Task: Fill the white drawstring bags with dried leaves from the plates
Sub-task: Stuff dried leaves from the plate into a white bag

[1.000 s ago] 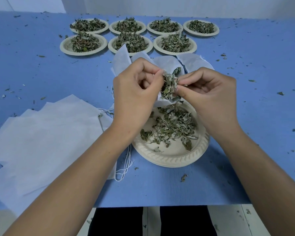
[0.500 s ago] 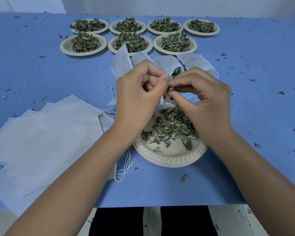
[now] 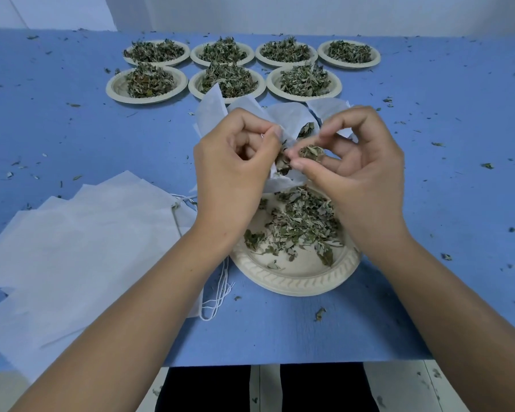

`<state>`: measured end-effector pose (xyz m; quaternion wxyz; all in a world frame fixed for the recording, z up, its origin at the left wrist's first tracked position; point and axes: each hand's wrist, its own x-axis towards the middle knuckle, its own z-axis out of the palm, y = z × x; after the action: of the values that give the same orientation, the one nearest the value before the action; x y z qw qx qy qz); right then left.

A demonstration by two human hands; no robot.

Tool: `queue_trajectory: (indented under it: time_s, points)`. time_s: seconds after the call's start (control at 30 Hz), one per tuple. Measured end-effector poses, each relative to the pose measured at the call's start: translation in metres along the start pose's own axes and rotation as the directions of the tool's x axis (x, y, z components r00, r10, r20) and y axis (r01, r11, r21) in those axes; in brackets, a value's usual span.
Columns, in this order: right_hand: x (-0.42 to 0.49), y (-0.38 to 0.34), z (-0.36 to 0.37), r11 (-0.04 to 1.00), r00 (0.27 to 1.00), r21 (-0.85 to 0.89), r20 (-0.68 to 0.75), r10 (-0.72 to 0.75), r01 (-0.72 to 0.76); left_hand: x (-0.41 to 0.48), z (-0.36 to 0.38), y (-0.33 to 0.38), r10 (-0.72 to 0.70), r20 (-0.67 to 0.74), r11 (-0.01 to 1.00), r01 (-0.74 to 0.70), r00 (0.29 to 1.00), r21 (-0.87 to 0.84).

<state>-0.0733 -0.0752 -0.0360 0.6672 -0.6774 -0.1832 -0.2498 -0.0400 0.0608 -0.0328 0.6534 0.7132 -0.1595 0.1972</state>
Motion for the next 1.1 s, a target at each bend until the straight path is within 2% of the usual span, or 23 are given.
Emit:
queue_trajectory:
  time_s: [0.07,0.17,0.23,0.33,0.4,0.5,0.57,0.63,0.73,0.8,0.9,0.97,1.1]
  points:
    - [-0.002,0.001,0.002,0.980,0.995,-0.178,-0.020,-0.098,0.093,-0.002,0.001,0.002,0.003,0.037,0.999,-0.001,0.999,-0.033]
    - [-0.002,0.003,0.006,0.845,0.964,-0.465,0.110,-0.243,0.265,-0.004,0.002,0.004,0.005,0.075,0.998,0.000,0.997,-0.070]
    - [-0.001,0.003,0.006,0.797,0.948,-0.514,0.186,-0.259,0.318,-0.004,0.002,0.003,0.004,0.054,0.998,-0.001,0.999,-0.062]
    - [0.000,-0.001,-0.002,0.765,0.953,-0.569,0.148,-0.264,0.300,-0.001,-0.001,0.001,0.007,-0.018,0.999,-0.008,1.000,-0.051]
    - [0.000,-0.005,-0.004,0.717,0.957,-0.636,0.153,-0.245,0.285,0.000,-0.003,0.001,0.015,-0.031,0.998,-0.017,0.999,-0.058]
    - [-0.003,-0.003,0.004,0.609,0.937,-0.727,0.340,-0.082,0.317,-0.003,-0.002,0.005,0.045,0.042,0.995,-0.041,0.998,-0.085]
    - [-0.005,0.000,0.008,0.556,0.909,-0.754,0.417,-0.007,0.350,-0.005,-0.001,0.005,0.054,0.081,0.995,-0.047,0.995,-0.087]
    - [-0.004,-0.001,0.006,0.568,0.912,-0.735,0.403,-0.073,0.370,-0.004,-0.001,0.004,0.045,0.058,0.996,-0.041,0.997,-0.075]
    - [-0.003,-0.003,-0.002,0.558,0.919,-0.736,0.242,-0.312,0.383,0.001,-0.004,0.001,0.028,-0.034,0.998,-0.030,0.999,-0.064]
    - [-0.001,-0.004,-0.002,0.547,0.929,-0.766,0.175,-0.327,0.337,0.002,-0.005,0.001,0.028,-0.056,0.997,-0.032,0.998,-0.071]
    - [-0.001,-0.002,0.006,0.593,0.964,-0.762,0.181,-0.194,0.263,0.001,-0.003,0.003,0.025,0.020,0.997,-0.023,0.999,-0.070]
    - [-0.002,0.000,0.010,0.686,0.989,-0.712,0.123,-0.088,0.149,0.000,-0.002,0.003,0.006,0.084,0.996,0.001,0.996,-0.089]
    - [-0.002,0.000,0.009,0.892,0.984,-0.418,-0.025,0.176,-0.170,-0.002,0.000,0.004,0.002,0.123,0.996,0.010,0.992,-0.092]
